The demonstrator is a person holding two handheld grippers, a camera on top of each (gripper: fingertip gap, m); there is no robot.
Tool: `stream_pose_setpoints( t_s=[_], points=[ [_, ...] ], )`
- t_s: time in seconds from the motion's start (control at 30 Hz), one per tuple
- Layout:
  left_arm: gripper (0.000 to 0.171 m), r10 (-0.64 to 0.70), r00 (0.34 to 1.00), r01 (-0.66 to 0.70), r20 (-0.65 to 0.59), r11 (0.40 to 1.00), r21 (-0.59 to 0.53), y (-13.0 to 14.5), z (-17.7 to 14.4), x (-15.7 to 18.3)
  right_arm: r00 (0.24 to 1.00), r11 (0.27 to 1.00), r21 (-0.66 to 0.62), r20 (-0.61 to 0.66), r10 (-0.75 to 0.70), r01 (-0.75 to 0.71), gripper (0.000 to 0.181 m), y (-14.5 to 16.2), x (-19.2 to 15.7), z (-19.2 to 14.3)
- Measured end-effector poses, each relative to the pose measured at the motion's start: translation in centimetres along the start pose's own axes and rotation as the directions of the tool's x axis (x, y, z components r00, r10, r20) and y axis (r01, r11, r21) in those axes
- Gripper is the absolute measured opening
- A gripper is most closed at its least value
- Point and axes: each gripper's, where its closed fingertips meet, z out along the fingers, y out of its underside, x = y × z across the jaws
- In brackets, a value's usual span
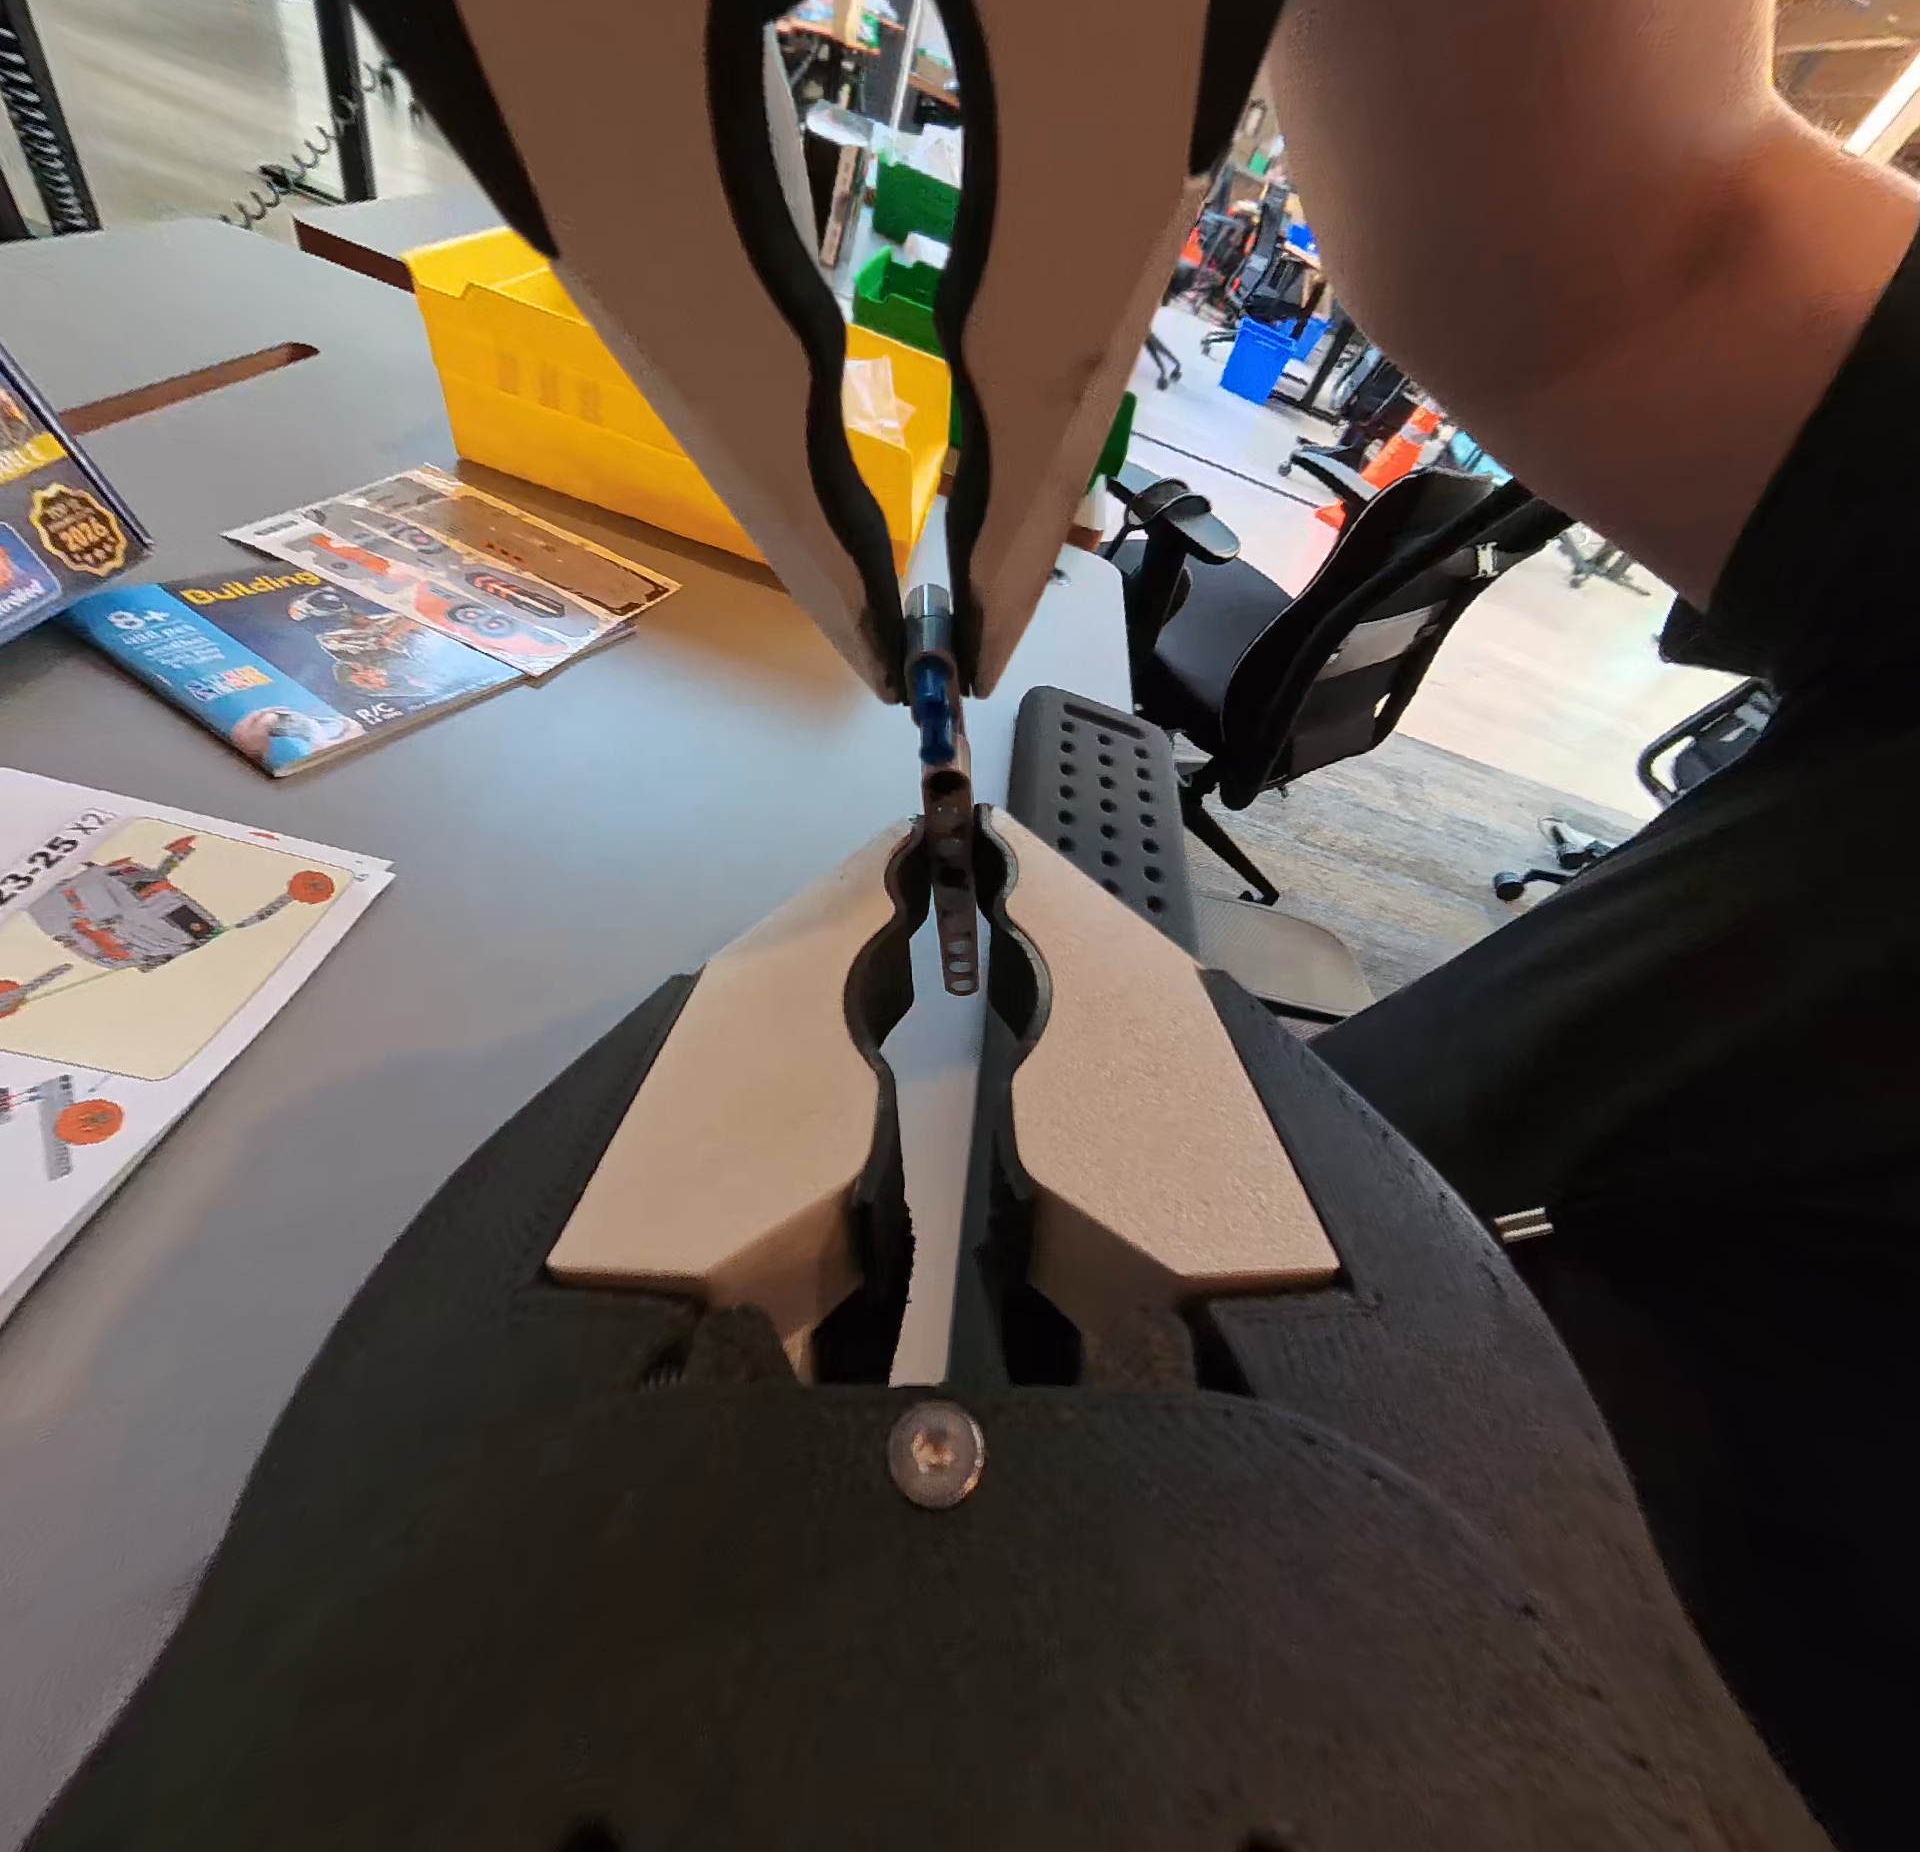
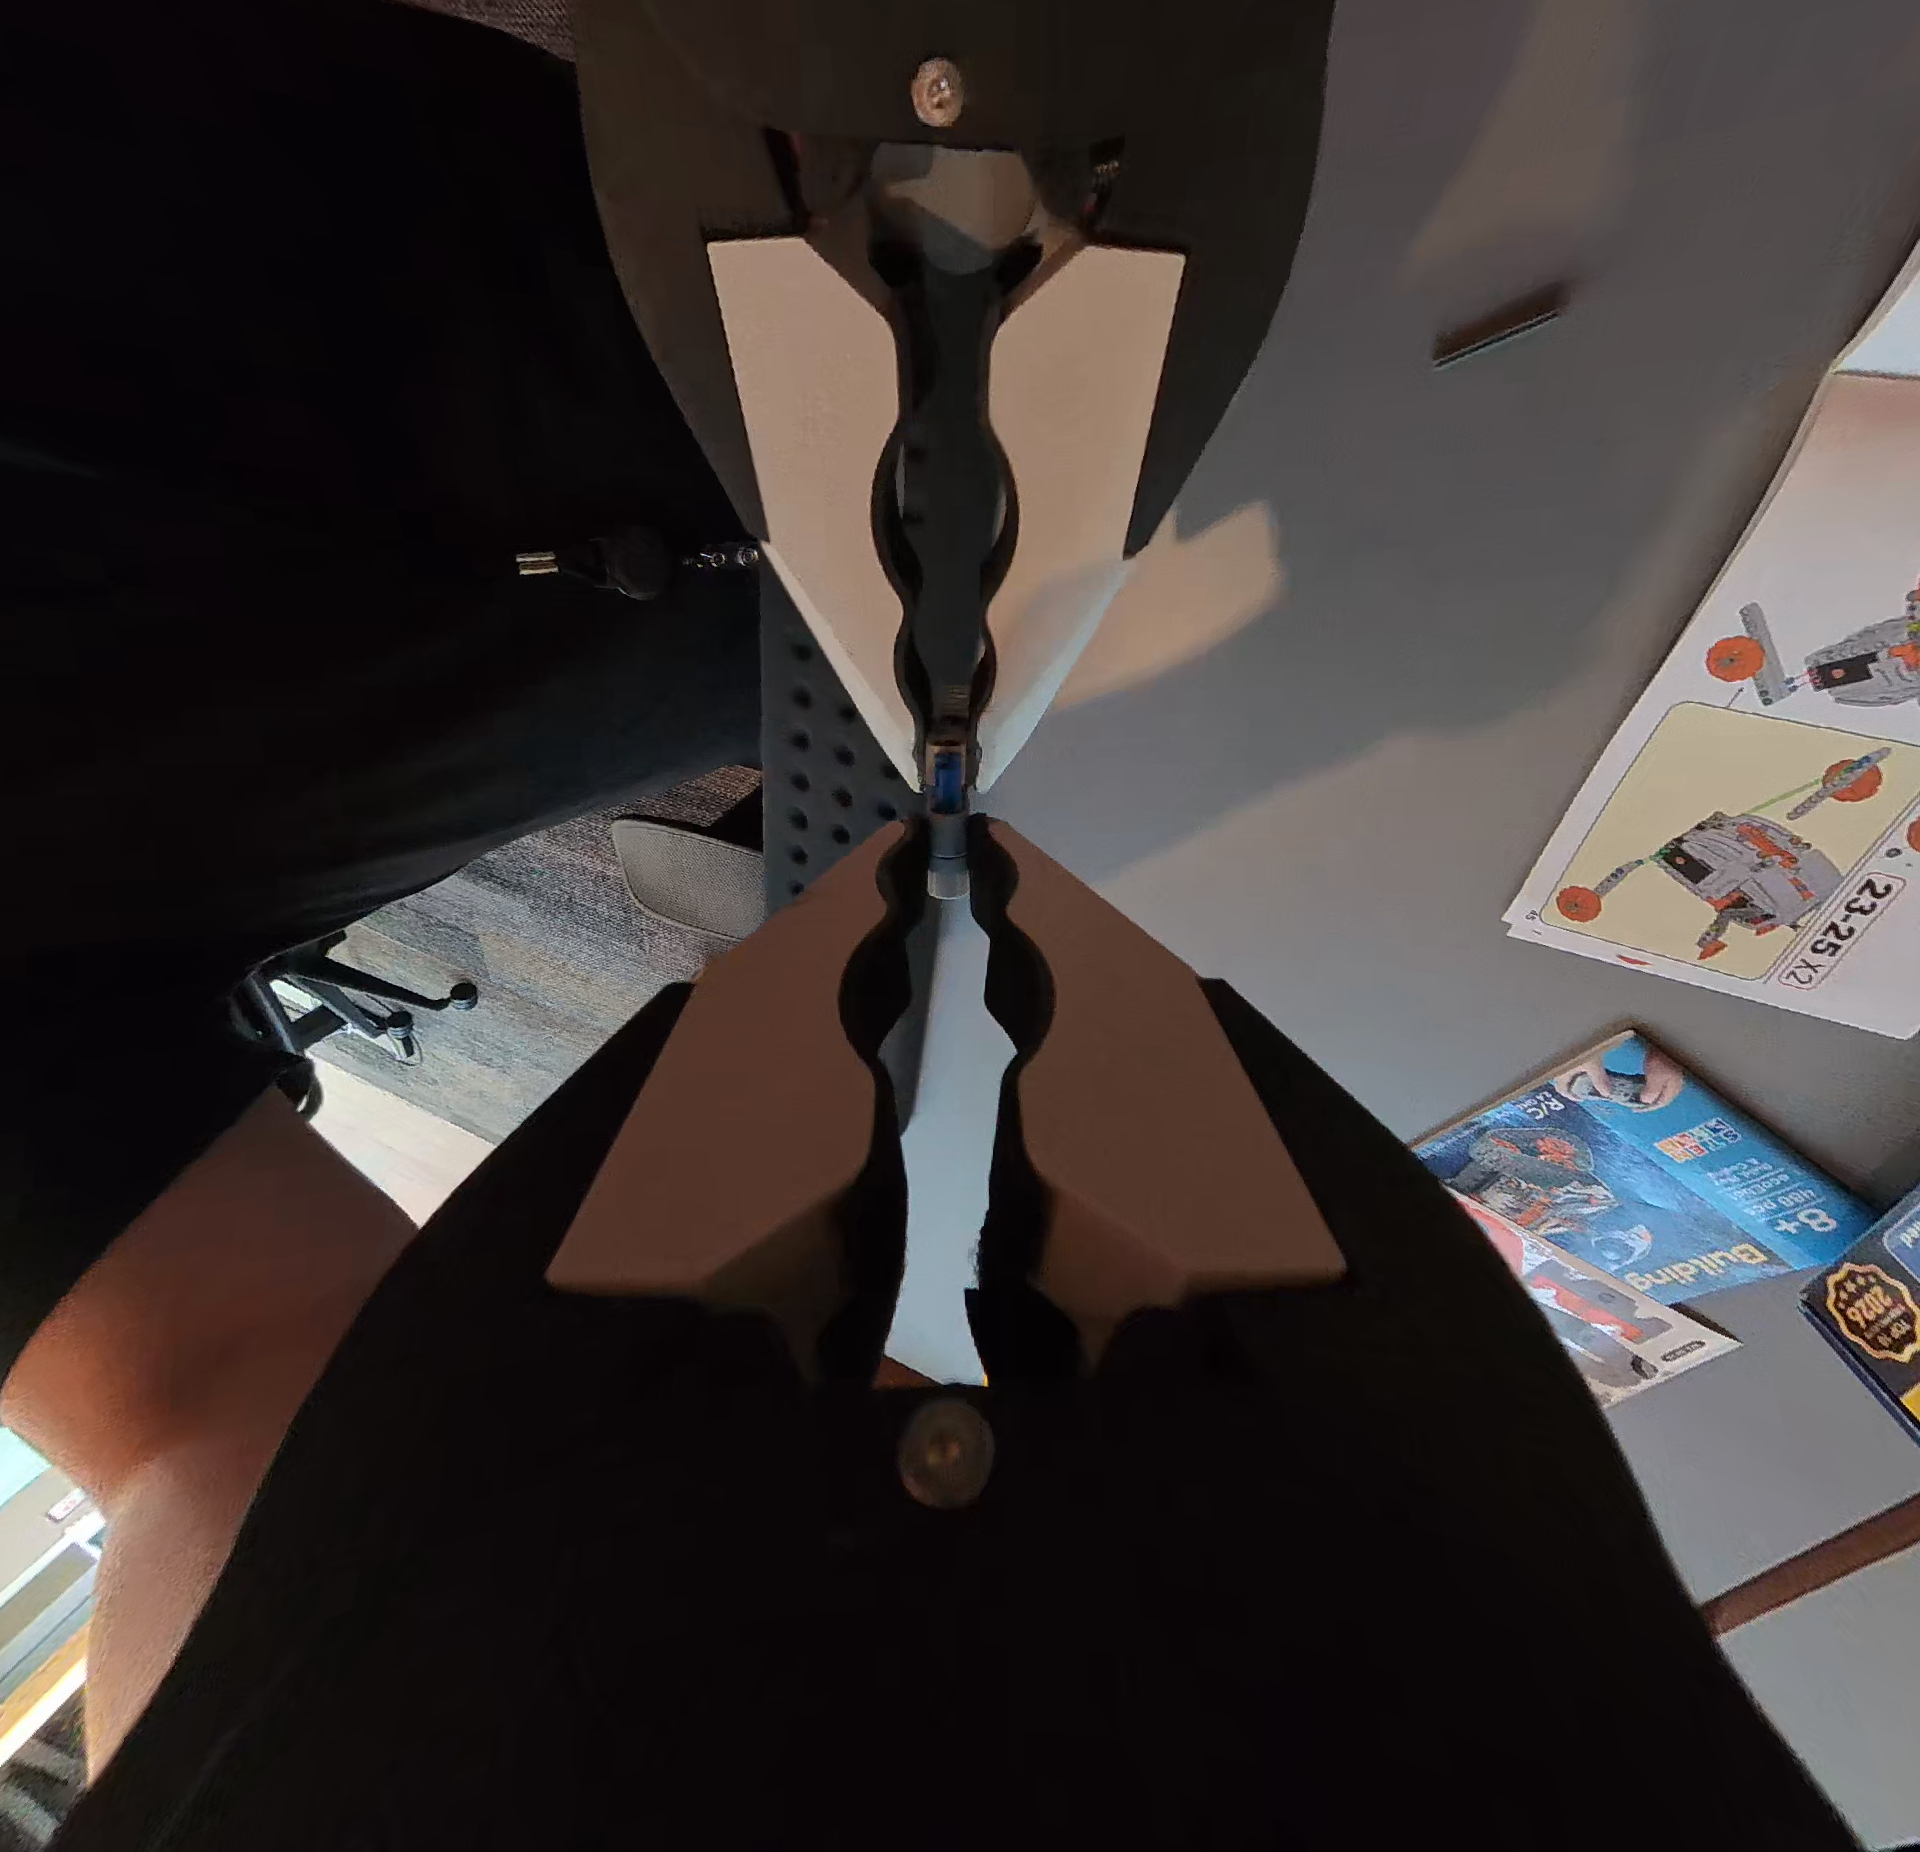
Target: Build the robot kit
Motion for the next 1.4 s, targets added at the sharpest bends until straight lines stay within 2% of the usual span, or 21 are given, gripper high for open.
stream_pose_setpoints(
  t_s=[0.33,0.73,0.83,1.2,1.4],
  points=[
    [0.005,0.004,0.999,-0.005,0.039,0.999,0.034,-0.5,-1.4,-0.1,0.999,0.996,0.091,0.045,0.008,-0.012,0.005,-1.3,0.1,-0.9],
    [0.005,-0.067,0.995,0.060,0.075,0.994,0.091,-0.2,-1.5,-0.7,1.000,1.000,-0.019,0.009,0.022,-0.022,0.005,-1.8,0.7,-0.4],
    [0.005,-0.096,0.991,0.087,0.096,0.992,0.095,0.2,-1.6,-0.9,1.000,1.000,-0.012,0.010,0.017,-0.017,0.005,-1.9,0.8,0.0],
    [0.005,-0.070,0.974,0.060,0.217,0.997,0.055,2.5,0.1,-1.9,1.000,0.999,0.042,0.014,-0.028,0.028,0.005,-0.6,1.9,2.5],
    [0.005,-0.174,0.965,0.162,0.195,0.984,0.074,4.0,1.4,-2.1,0.998,0.998,0.051,0.051,-0.035,0.032,0.005,0.7,2.5,4.1]
  ],
)
